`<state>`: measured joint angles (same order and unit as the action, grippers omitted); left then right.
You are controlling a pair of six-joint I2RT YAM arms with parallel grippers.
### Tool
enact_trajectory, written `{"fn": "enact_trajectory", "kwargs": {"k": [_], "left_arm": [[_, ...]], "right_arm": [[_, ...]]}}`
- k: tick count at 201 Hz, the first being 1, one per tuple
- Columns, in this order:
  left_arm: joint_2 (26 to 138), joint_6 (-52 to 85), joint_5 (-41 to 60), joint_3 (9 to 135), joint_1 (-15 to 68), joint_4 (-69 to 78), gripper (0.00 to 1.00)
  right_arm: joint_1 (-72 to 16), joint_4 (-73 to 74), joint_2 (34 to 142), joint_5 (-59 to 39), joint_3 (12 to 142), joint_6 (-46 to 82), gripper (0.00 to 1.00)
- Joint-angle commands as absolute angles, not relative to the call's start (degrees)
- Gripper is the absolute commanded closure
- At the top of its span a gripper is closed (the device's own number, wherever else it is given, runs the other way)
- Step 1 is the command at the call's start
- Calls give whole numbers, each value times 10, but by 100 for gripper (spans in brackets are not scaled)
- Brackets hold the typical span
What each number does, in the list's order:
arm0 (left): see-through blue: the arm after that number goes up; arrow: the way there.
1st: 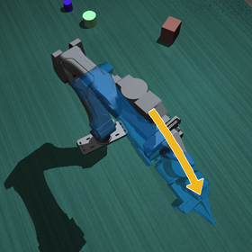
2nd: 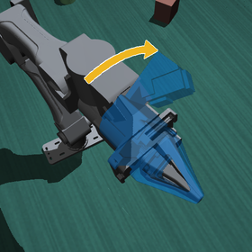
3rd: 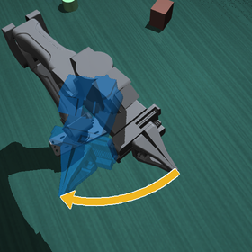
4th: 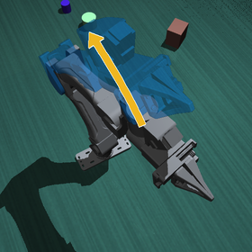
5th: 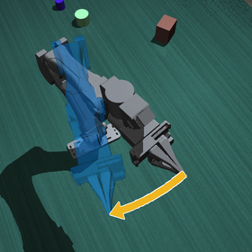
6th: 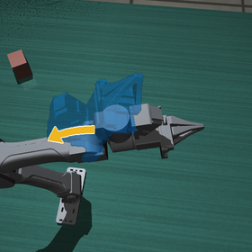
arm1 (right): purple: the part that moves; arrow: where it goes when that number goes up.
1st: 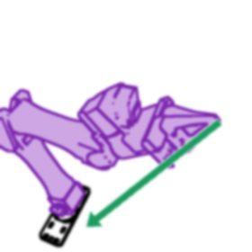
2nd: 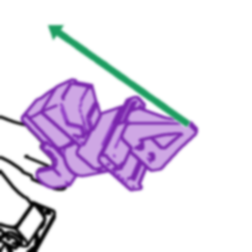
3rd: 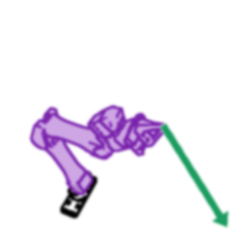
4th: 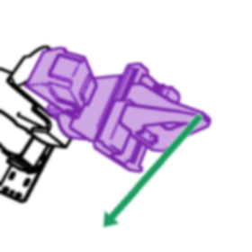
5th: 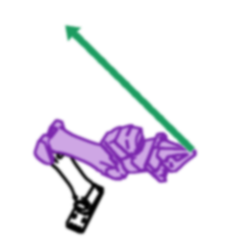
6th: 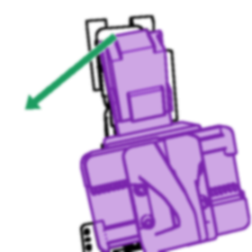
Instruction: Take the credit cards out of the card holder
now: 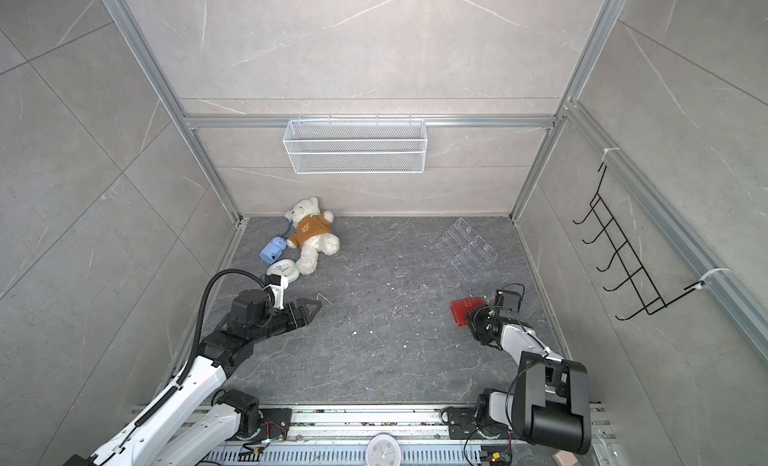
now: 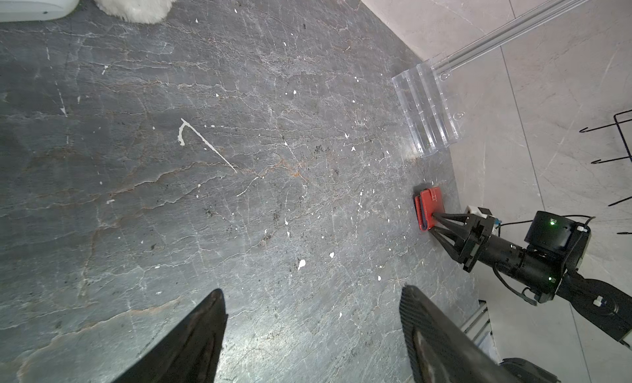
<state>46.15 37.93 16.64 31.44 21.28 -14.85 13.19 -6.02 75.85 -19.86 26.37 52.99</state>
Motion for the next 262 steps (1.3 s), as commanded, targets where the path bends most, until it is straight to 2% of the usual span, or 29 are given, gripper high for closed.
{"fn": "enact_trajectory", "kwargs": {"k": [1, 37, 79, 139, 209, 262], "left_arm": [[458, 364, 172, 325, 216, -146, 19], [458, 366, 171, 325, 215, -144, 19], [467, 379, 187, 322, 216, -121, 19], [509, 429, 202, 332, 252, -42, 19], [660, 568, 235, 374, 352, 165, 19], [751, 620, 188, 428, 432, 245, 16]], "right_arm": [[132, -95, 807, -133, 235, 530, 70], [131, -83, 804, -142, 226, 518, 84], [131, -113, 726, -160, 229, 479, 99], [111, -215, 593, -189, 286, 384, 100], [-74, -220, 486, -195, 331, 350, 100], [-255, -222, 494, -93, 403, 306, 100]]}}
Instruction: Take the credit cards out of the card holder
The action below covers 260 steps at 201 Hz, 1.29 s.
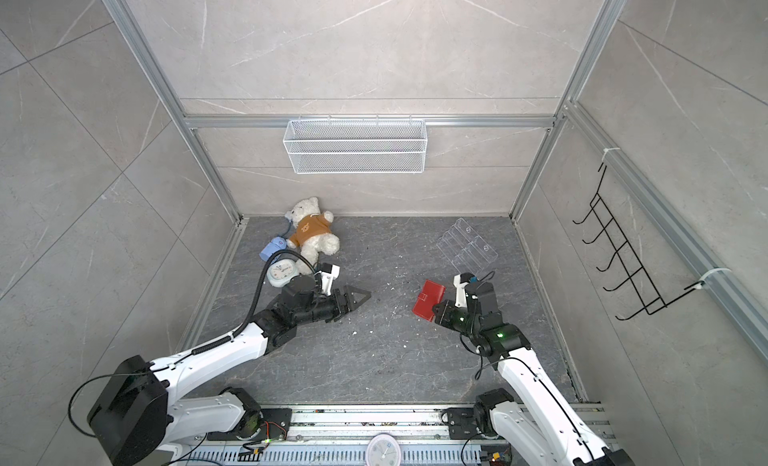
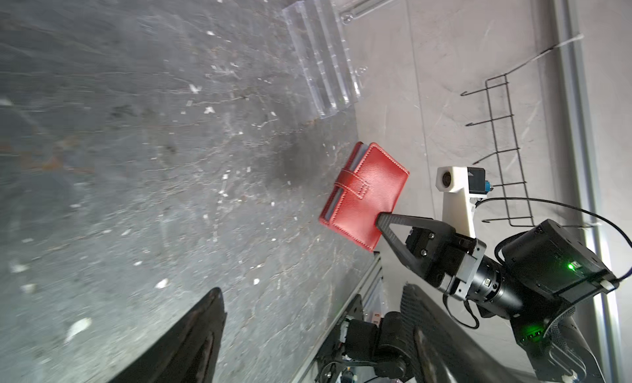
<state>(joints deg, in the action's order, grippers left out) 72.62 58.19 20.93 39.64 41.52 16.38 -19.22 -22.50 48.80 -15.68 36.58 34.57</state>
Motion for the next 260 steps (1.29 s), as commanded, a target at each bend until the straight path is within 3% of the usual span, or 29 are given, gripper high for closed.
{"fn": "enact_trajectory", "kwargs": {"k": [1, 34, 107, 167, 218, 260], "left_arm": [[752, 620, 188, 430, 433, 245, 16], [783, 629, 187, 432, 439, 276, 14], [821, 637, 221, 370, 438, 478, 4], [835, 669, 220, 343, 434, 625, 5], [863, 700, 228, 339, 434, 678, 25], [857, 699, 213, 337, 433, 675, 66]], "right_arm": [[-258, -222, 495, -91, 404, 304, 100], [-330, -213, 524, -60, 433, 280, 100], [-333, -165, 550, -165, 491, 336, 100], [-333, -135, 573, -235, 503, 379, 100], [-332, -98, 577, -269, 492, 400, 100], [-333, -118, 585, -284, 499, 392, 100]]}}
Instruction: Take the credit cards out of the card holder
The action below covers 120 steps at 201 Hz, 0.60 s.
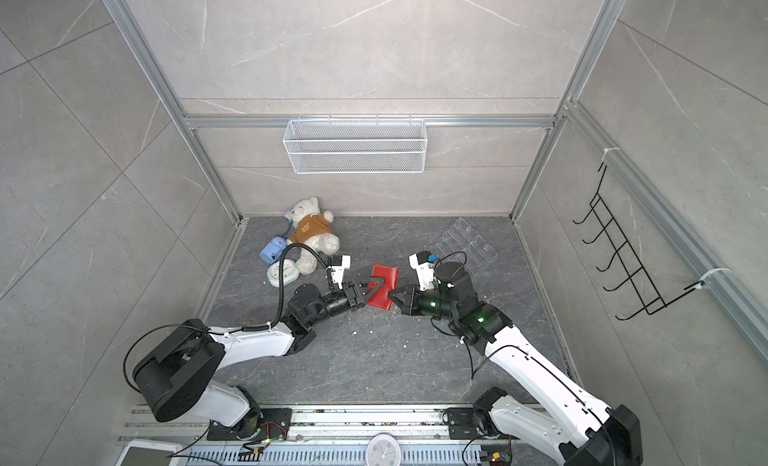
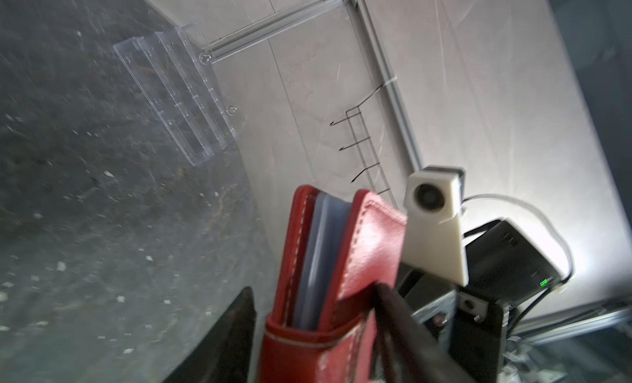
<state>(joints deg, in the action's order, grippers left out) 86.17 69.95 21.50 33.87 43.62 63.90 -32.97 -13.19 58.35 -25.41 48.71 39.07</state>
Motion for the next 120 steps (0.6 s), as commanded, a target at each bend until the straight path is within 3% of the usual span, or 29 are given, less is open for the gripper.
{"fn": "enact_trajectory", "kwargs": {"k": [1, 17, 35, 55, 80, 120], "left_arm": [[857, 698, 213, 337, 433, 675, 66], [849, 693, 214, 340, 433, 658, 80], [837, 684, 213, 343, 433, 633, 94], [823, 674, 211, 346, 433, 606, 100], [815, 674, 209, 348, 433, 598, 100], [816, 697, 203, 349, 433, 627, 100]], "right_arm": [[-333, -118, 584, -284, 499, 392, 100], [-332, -117, 580, -281, 497, 394, 86], [-333, -124, 576, -268, 496, 399, 49], [-333, -125, 561, -248, 488, 413, 25], [-332, -122, 536, -228, 474, 443, 16], [-332, -48, 508, -252, 425, 503, 15]]}}
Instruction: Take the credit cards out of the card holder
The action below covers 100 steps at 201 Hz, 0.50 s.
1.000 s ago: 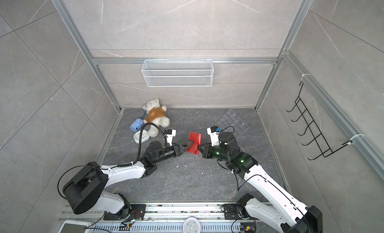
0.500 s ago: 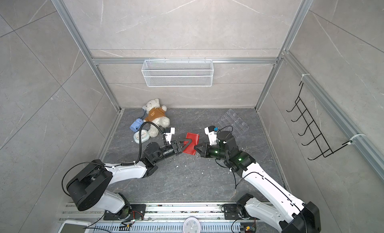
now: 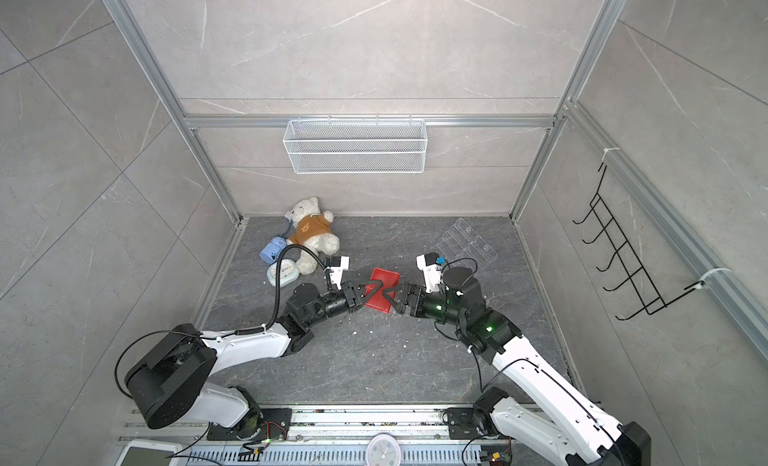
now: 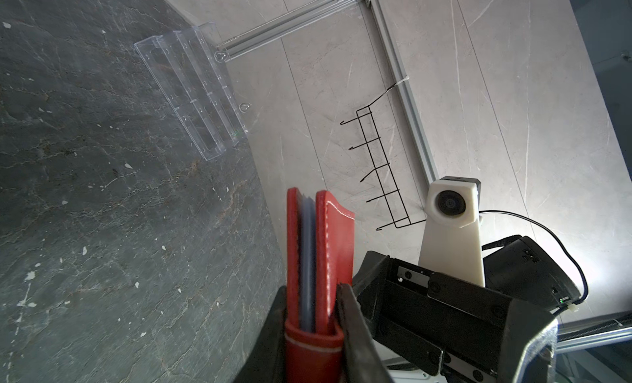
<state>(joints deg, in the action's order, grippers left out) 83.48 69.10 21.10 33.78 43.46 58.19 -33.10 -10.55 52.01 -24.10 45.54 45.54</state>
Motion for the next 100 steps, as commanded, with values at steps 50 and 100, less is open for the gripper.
{"fn": "enact_trajectory", "kwargs": {"k": [50, 100], "left_arm": [[820, 730, 204, 354, 434, 675, 100], [829, 751, 205, 350, 434, 710, 100]], "right_arm": [[-331, 105, 522, -309, 356, 565, 23], [-332, 193, 549, -329, 338, 599, 47]]}}
